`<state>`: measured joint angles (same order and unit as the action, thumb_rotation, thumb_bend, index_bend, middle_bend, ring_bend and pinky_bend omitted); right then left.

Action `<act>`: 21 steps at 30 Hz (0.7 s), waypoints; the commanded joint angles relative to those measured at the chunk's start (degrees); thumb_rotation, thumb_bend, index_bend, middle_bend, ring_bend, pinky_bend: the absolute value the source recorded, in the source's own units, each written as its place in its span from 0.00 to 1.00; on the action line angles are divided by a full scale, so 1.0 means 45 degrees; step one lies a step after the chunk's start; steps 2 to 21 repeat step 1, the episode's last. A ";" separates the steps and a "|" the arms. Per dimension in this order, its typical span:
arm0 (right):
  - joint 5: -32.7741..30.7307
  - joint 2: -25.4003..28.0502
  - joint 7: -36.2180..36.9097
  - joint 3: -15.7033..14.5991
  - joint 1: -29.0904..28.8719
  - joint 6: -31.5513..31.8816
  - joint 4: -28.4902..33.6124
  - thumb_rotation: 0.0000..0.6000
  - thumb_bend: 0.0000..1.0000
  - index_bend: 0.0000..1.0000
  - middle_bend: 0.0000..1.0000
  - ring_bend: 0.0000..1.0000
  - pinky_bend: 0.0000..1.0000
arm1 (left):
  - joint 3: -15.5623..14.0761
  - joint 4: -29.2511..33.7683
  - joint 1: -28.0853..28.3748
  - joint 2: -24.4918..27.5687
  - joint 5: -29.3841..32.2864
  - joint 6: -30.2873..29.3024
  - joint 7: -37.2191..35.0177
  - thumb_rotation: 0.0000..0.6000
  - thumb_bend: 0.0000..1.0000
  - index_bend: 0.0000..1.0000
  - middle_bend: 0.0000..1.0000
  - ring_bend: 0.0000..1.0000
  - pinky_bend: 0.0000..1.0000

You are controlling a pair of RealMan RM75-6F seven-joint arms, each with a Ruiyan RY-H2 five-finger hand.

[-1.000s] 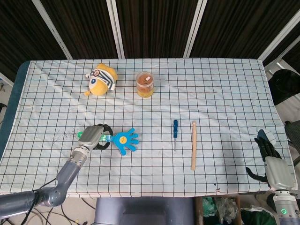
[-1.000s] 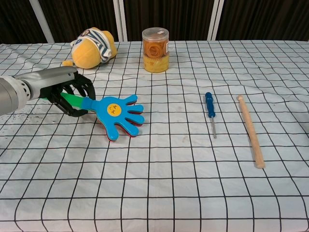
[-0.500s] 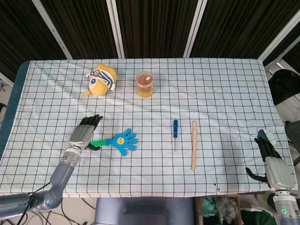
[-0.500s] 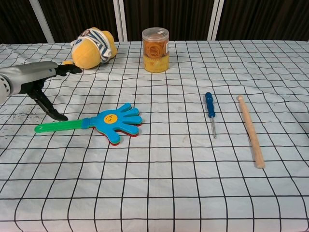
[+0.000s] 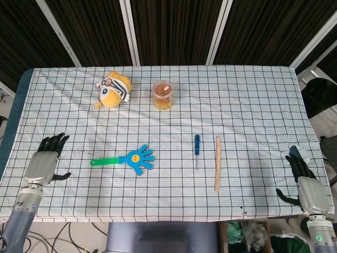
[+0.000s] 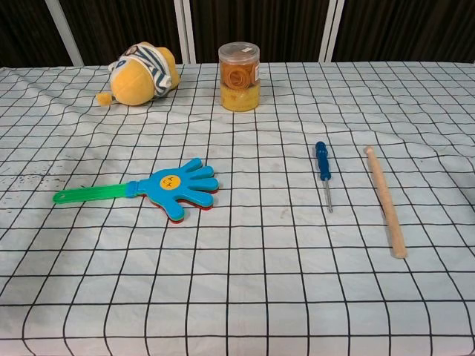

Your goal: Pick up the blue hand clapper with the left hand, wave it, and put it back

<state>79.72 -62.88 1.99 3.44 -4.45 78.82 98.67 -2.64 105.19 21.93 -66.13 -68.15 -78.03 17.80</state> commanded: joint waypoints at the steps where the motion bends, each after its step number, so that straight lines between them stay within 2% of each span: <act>1: 0.0034 0.0006 0.0032 -0.0024 0.0002 -0.0014 0.0010 1.00 0.22 0.00 0.00 0.00 0.16 | -0.0679 -0.0110 -0.1072 0.0533 -0.1446 -0.1404 -0.0748 1.00 0.00 0.00 0.00 0.00 0.00; 21: 0.0034 0.0006 0.0032 -0.0024 0.0002 -0.0014 0.0010 1.00 0.22 0.00 0.00 0.00 0.16 | -0.0679 -0.0110 -0.1072 0.0533 -0.1446 -0.1404 -0.0748 1.00 0.00 0.00 0.00 0.00 0.00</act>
